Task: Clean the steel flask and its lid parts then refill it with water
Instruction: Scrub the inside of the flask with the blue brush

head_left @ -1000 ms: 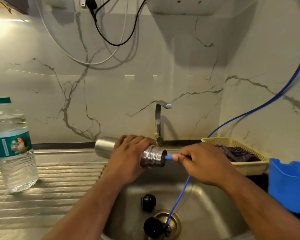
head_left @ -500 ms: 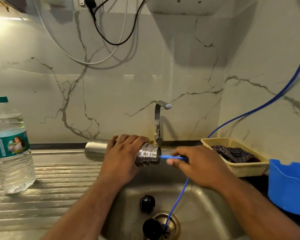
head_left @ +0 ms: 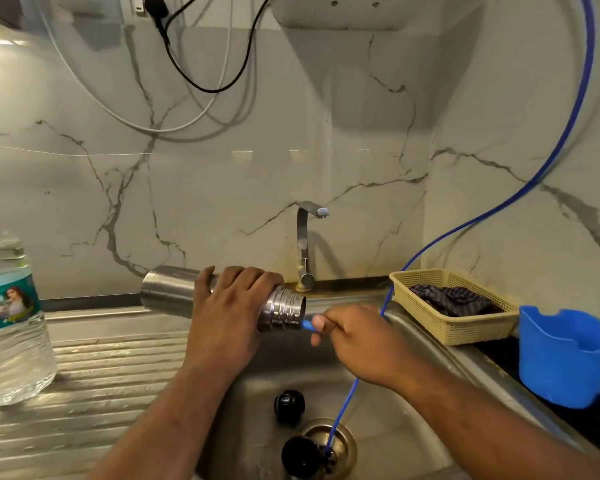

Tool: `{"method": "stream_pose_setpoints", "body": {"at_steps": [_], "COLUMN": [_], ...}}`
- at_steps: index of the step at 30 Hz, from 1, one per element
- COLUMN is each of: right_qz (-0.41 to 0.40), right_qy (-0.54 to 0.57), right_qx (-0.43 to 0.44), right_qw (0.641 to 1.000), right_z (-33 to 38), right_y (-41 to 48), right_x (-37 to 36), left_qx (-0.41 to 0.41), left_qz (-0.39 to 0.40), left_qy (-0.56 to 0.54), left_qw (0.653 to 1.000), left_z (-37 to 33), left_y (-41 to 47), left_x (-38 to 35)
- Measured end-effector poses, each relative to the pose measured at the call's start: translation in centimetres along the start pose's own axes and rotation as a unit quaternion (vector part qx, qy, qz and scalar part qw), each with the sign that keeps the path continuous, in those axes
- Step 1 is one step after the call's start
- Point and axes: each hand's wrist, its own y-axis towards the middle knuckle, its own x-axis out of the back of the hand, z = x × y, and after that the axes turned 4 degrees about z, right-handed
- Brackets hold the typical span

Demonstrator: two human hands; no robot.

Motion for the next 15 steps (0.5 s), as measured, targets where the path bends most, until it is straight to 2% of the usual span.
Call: {"method": "stream_pose_setpoints", "body": {"at_steps": [2,4,6,8,10,13,15], "right_qz": [0.004,-0.010,-0.064,-0.122,-0.168,-0.149,-0.086], "right_qy": [0.039,-0.049,-0.144,-0.196,-0.223,-0.261,-0.173], "right_qx": [-0.001,0.031,0.086,0.138,0.148,0.122,0.081], "right_qw": [0.999,0.998,0.984,0.963,0.949,0.946,0.978], "right_z": [0.0,0.0,0.1,0.2,0.0,0.5,0.8], "right_y": [0.1,0.2,0.3,0.3,0.5,0.4,-0.1], "right_x": [0.1,0.7,1.1,0.9,0.5,0.3,0.5], "left_qx": [0.007,0.021,0.034,0.042,0.048,0.036,0.027], "left_qz": [0.009,0.018,0.023,0.030,0.038,0.034,0.029], "left_qy": [0.000,-0.002,-0.009,-0.018,-0.020,-0.009,-0.008], "left_qw": [1.000,1.000,0.999,0.999,0.998,0.999,0.999], "left_z": [0.0,0.0,0.0,0.0,-0.1,-0.1,0.0], "left_y": [-0.1,-0.1,-0.1,-0.1,-0.1,-0.2,-0.2], "left_x": [-0.3,-0.4,-0.4,-0.3,-0.2,-0.4,-0.5]}}
